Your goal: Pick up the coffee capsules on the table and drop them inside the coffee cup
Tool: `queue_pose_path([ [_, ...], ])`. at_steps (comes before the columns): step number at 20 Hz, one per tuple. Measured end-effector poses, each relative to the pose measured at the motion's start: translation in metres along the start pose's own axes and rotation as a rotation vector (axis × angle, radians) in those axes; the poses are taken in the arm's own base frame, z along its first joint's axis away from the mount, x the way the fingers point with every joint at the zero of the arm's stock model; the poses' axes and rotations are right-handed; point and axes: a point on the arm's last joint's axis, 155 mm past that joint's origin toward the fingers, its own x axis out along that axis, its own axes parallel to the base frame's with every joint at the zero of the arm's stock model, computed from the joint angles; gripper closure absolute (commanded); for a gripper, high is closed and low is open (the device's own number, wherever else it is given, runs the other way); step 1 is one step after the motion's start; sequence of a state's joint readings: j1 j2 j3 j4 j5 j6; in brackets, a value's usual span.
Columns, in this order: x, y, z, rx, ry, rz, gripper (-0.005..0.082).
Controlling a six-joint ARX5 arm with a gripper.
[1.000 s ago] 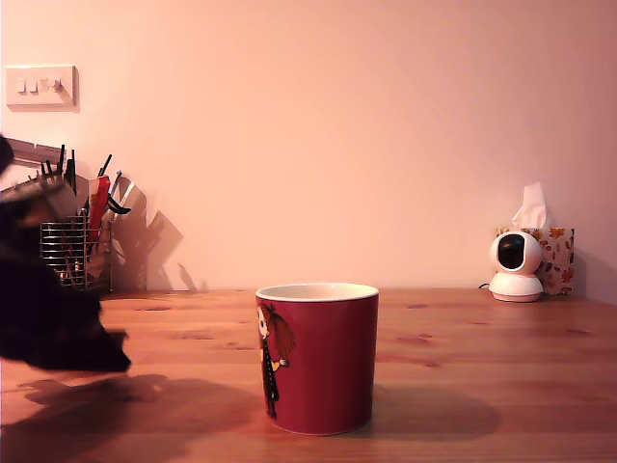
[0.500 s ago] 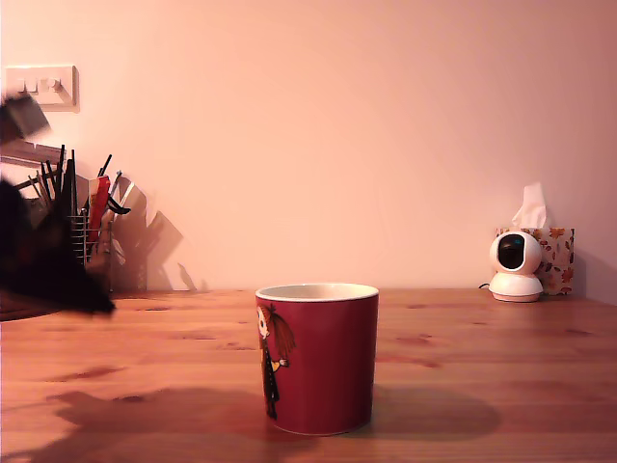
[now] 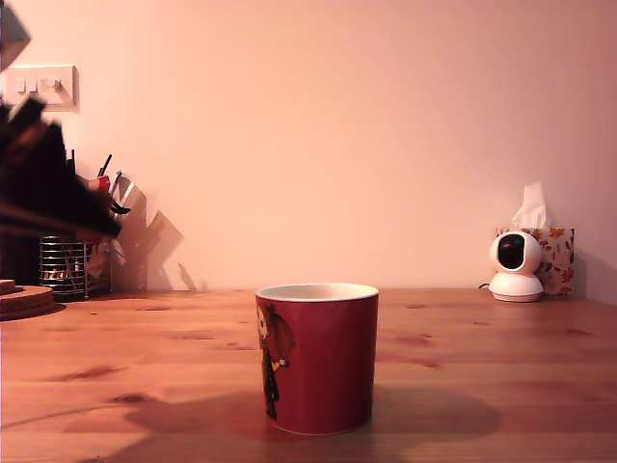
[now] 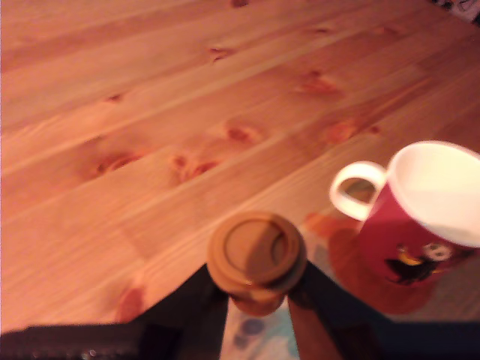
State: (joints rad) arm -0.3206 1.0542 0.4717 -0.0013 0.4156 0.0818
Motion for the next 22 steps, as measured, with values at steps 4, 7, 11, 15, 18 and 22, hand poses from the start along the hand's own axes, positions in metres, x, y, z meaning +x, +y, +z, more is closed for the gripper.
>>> queue_pose_path([
  [4,0.003,-0.014,0.0,0.021,0.009,-0.038,0.0627],
  [7,0.005,-0.026,-0.001,0.039,0.015,-0.07,0.0627],
  [11,0.007,-0.04,-0.003,0.06,0.021,-0.105,0.0627],
  [15,0.008,-0.051,0.001,0.08,0.006,-0.134,0.0627],
  [18,0.009,-0.059,0.006,0.089,-0.005,-0.152,0.0627],
  [22,0.02,-0.065,0.012,0.086,0.016,-0.174,0.0627],
])
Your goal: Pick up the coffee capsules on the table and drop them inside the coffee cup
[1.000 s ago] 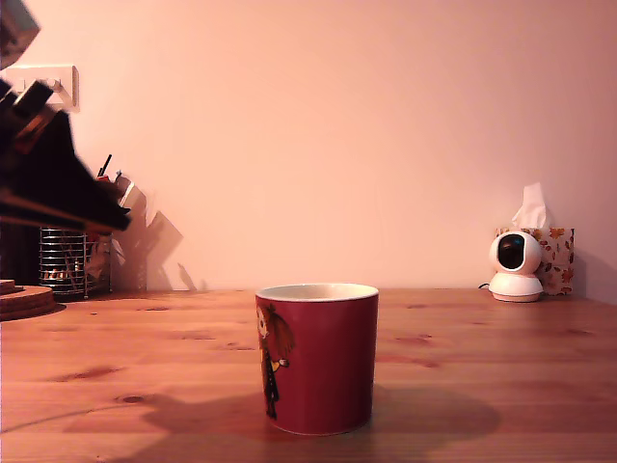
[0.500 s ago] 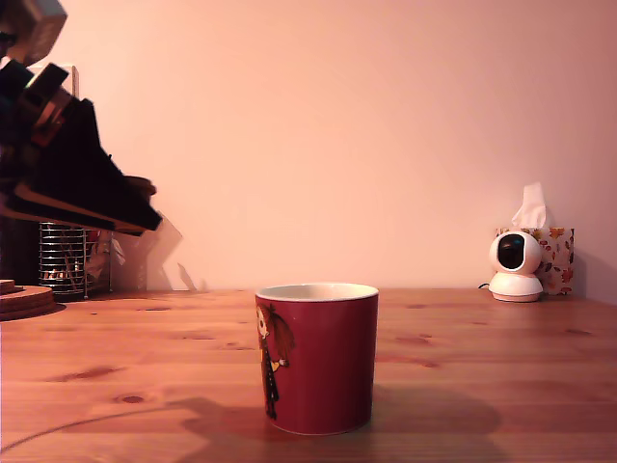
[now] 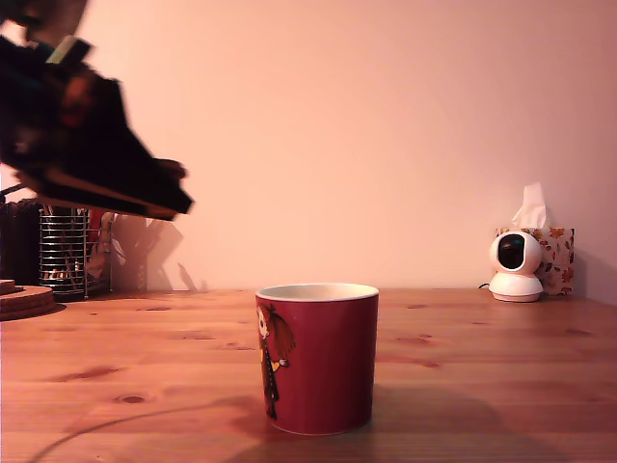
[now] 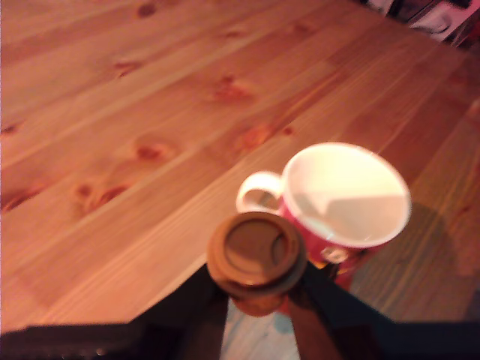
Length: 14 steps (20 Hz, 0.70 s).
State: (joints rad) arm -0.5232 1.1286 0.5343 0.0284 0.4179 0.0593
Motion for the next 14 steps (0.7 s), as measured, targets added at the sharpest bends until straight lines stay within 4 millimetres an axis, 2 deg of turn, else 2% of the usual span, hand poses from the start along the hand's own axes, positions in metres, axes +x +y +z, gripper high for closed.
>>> queue_pose_path([
  [7,0.03,-0.035,0.019,0.055,0.032,-0.105,0.0627],
  [14,0.061,-0.062,0.0,0.073,0.128,-0.182,0.0627],
])
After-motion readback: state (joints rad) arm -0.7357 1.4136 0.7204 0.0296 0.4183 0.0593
